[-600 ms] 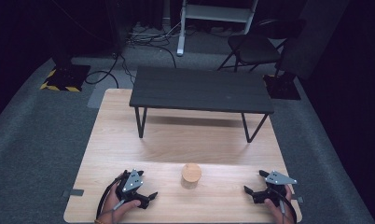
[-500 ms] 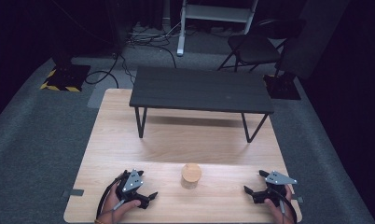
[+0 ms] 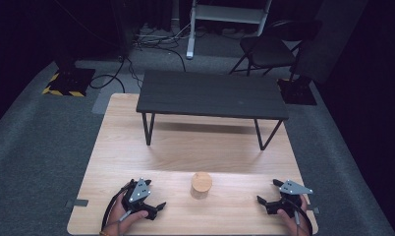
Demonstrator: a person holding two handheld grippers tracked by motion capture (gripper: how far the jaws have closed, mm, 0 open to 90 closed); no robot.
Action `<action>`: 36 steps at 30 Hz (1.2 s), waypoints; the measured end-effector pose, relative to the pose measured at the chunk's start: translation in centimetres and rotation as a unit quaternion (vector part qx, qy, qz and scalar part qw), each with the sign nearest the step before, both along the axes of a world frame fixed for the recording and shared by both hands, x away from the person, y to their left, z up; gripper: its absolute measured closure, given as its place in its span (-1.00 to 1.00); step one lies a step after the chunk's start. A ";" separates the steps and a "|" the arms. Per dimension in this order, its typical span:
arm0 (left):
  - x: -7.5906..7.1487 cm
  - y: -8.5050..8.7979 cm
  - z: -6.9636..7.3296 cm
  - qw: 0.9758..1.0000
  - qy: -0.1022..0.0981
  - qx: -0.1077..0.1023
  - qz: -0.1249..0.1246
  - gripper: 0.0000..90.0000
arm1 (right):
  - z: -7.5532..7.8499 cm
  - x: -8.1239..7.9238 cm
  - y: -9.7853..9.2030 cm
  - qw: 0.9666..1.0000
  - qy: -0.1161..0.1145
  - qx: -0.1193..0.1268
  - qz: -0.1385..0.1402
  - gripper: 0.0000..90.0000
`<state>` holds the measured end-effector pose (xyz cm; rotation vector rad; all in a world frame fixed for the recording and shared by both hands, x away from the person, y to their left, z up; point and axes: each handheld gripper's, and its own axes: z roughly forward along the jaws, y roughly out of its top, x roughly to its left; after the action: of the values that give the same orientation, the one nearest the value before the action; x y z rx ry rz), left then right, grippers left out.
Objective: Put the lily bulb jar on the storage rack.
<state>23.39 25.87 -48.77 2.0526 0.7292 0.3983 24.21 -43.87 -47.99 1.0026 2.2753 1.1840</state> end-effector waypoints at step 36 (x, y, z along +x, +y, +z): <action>5.5 -11.7 6.4 0.992 -0.020 0.020 -0.119 -0.98 | 0.0 -0.1 0.0 1.000 -0.001 0.000 -0.002 -1.00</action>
<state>28.85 14.18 -42.42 2.1328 0.4480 0.3168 24.12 -43.83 -48.00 1.0059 2.2712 1.1825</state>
